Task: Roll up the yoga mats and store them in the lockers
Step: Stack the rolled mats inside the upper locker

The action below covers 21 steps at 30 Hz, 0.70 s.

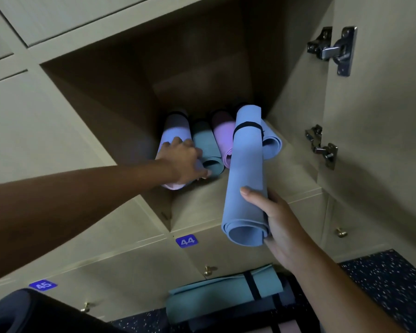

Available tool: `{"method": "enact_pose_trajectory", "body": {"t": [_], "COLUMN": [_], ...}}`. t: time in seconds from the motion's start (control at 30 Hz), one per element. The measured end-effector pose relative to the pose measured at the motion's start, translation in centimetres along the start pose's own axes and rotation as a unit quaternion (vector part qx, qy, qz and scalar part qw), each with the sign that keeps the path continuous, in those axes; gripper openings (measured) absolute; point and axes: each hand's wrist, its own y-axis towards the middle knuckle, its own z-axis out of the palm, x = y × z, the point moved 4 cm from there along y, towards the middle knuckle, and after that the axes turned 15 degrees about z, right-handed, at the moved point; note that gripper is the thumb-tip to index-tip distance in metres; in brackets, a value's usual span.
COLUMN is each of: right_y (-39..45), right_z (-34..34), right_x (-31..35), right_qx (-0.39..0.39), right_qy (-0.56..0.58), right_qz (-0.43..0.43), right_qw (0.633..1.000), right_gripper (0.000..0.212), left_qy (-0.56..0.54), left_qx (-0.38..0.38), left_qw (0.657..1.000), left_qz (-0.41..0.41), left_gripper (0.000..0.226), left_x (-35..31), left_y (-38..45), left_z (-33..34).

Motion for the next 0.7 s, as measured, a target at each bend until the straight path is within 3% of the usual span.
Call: {"method": "enact_pose_trajectory", "body": {"t": [0.13, 0.27, 0.4, 0.57, 0.7], "right_y": [-0.3, -0.4, -0.3, 0.0, 0.3], "right_z": [0.2, 0.2, -0.1, -0.5, -0.9], "right_x": [-0.2, -0.1, 0.0, -0.1, -0.3], "right_qx": [-0.007, -0.01, -0.008, -0.003, -0.043], "right_qy": [0.003, 0.004, -0.009, -0.017, 0.0], "right_qz": [0.002, 0.004, 0.0, -0.002, -0.001], "right_qw": [1.0, 1.0, 1.0, 1.0, 0.999], "right_gripper": [0.056, 0.046, 0.058, 0.058, 0.071], "left_qy": [0.116, 0.16, 0.119, 0.047, -0.042], "left_qx": [0.071, 0.081, 0.082, 0.047, -0.008], "left_qw": [0.989, 0.984, 0.989, 0.996, 0.997], "left_qz": [0.065, 0.009, -0.044, -0.067, -0.07], "left_gripper": [0.048, 0.041, 0.041, 0.043, 0.039], "left_x": [-0.6, 0.6, 2.4, 3.8, 5.0], "left_y": [-1.0, 0.0, 1.1, 2.7, 3.5], "left_z": [1.6, 2.2, 2.4, 3.3, 3.4]}}
